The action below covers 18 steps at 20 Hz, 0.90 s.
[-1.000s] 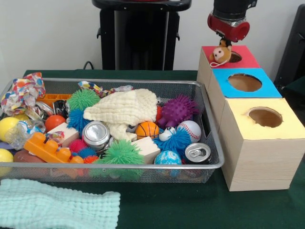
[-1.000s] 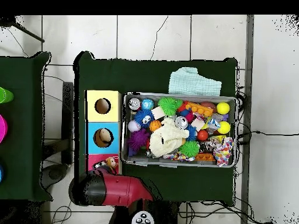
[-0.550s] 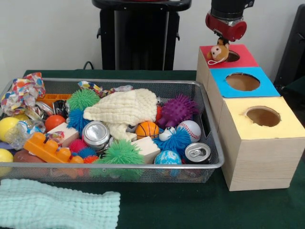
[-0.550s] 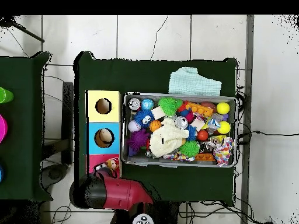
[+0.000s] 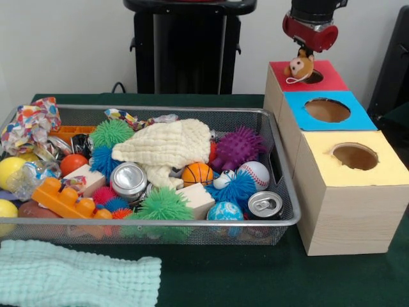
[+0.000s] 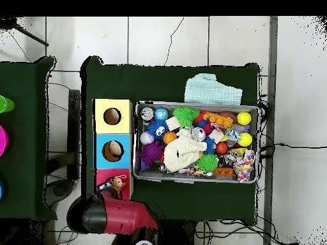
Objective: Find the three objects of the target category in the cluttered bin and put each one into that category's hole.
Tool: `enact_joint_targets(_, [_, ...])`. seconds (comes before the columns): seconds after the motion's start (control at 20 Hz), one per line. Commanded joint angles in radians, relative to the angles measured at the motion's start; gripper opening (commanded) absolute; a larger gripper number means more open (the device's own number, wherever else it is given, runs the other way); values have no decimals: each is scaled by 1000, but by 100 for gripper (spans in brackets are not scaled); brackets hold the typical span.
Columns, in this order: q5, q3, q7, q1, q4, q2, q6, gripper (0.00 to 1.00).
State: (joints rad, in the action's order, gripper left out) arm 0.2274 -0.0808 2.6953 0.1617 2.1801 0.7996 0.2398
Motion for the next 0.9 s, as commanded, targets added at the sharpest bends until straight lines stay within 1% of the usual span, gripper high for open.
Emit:
enact_joint_targets(0.05, [41, -49, 174, 32, 58, -59, 70, 0])
enact_joint_targets(0.2, [41, -79, 160, 64, 30, -54, 93, 0])
enact_joint_targets(0.3, [60, -92, 177, 87, 21, -39, 134, 0])
enact_joint_targets(0.4, [69, -98, 176, 97, 24, -33, 142, 0])
enact_joint_targets(0.45, [85, -68, 169, 72, 44, -29, 131, 0])
enact_joint_targets(0.5, [89, -58, 159, 63, 52, -33, 119, 0])
enact_joint_targets(0.6, [93, -50, 147, 53, 55, -33, 120, 0])
enact_joint_targets(0.75, [108, -13, 134, 27, 74, -36, 105, 0])
enact_joint_targets(0.9, [115, -1, 126, 18, 79, -40, 97, 0])
